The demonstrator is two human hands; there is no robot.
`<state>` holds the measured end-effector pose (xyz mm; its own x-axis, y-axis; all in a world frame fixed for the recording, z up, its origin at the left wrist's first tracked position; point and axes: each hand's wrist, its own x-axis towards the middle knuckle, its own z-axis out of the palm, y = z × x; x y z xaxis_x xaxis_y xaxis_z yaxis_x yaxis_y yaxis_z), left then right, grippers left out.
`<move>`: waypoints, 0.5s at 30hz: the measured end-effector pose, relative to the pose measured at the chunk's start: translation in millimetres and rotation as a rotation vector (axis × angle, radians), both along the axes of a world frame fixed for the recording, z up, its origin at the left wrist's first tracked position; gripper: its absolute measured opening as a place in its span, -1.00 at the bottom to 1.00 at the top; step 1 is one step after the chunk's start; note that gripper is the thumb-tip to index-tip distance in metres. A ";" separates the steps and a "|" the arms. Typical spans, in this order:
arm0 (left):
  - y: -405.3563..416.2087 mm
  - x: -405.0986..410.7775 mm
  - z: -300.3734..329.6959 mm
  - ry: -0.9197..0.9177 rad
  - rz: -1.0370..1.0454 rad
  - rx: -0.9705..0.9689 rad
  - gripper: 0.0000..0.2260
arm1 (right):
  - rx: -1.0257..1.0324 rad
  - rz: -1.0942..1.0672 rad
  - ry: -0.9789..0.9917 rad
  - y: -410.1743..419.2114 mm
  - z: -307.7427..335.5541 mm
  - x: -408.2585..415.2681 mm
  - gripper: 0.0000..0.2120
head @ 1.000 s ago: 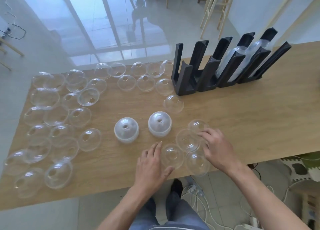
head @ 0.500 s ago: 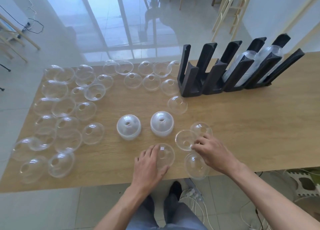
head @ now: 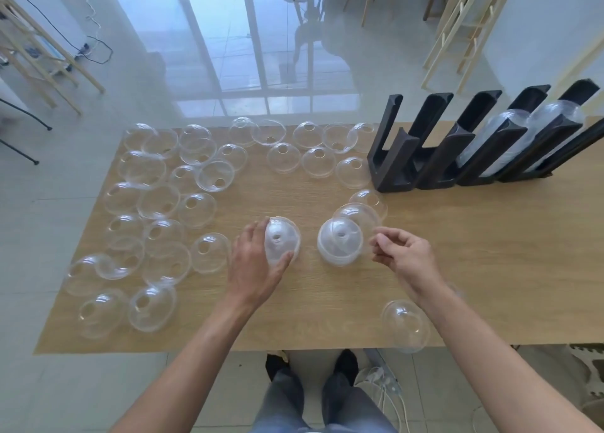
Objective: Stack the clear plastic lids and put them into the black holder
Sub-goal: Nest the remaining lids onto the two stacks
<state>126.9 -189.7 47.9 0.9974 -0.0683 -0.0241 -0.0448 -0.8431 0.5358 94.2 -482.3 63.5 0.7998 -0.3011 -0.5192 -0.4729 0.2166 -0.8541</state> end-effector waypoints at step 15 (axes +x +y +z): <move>4.9 20.2 -38.2 0.154 -0.040 -0.038 -0.09 | -0.954 0.516 -0.083 55.8 -23.4 9.0 -0.16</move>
